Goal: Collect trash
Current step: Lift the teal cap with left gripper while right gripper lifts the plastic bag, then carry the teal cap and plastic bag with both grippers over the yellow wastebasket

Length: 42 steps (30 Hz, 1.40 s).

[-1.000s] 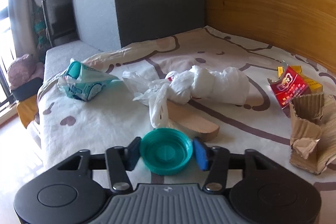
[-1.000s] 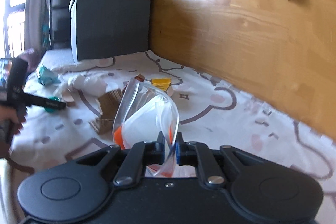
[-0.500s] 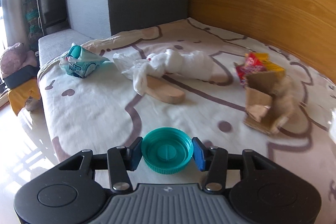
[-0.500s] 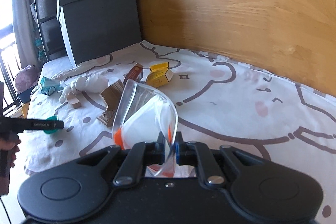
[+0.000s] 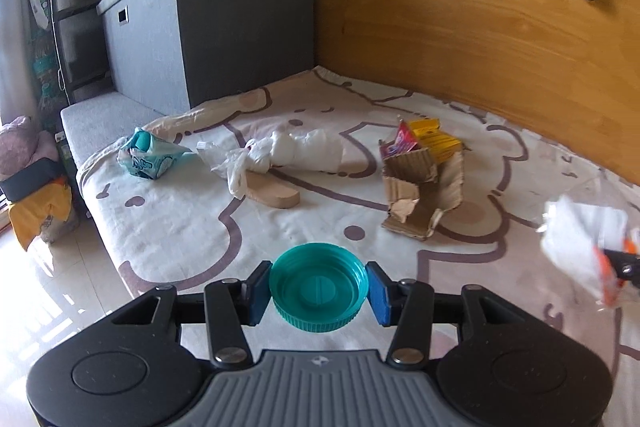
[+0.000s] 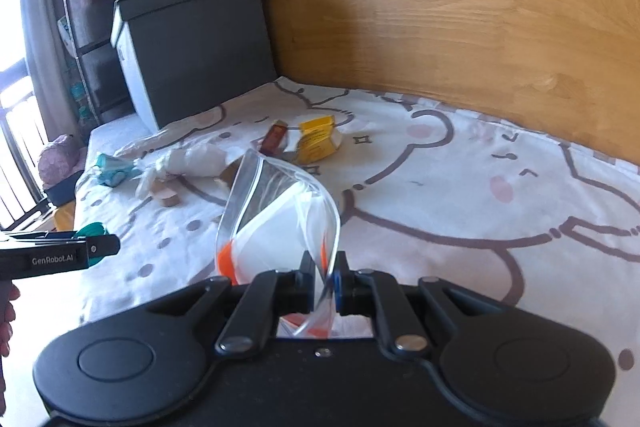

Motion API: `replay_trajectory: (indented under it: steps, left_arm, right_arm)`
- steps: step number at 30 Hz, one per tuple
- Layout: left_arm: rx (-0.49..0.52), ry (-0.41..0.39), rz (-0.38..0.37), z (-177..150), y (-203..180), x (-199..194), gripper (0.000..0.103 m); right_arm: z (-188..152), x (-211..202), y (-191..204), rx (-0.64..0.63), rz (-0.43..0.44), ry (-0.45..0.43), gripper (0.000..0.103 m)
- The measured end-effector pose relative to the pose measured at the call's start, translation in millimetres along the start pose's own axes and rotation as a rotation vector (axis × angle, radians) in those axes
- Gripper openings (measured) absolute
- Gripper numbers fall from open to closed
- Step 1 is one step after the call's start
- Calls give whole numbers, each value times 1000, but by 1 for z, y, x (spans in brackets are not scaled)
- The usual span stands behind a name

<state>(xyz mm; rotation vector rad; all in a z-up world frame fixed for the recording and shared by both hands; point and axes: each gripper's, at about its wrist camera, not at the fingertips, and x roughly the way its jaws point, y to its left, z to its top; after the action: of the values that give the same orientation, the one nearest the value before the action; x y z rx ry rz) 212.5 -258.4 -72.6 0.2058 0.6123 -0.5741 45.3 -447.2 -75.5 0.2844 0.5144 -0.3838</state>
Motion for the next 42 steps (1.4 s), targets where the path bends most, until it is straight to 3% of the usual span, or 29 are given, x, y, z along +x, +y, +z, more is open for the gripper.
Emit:
replay_trajectory:
  steps: [16,26,42]
  left_arm:
    - [-85,-7,8,-25,42,-53,50]
    - [-165,-21,68,-46,102,-84,50]
    - [-316,-2,199,-102,207,-123,50]
  right_arm:
    - [-6,-8,57,-50,79,27,9]
    - [-9,-3,118,-100,146,37,9]
    - [-29,7,244,-286,289,67,9]
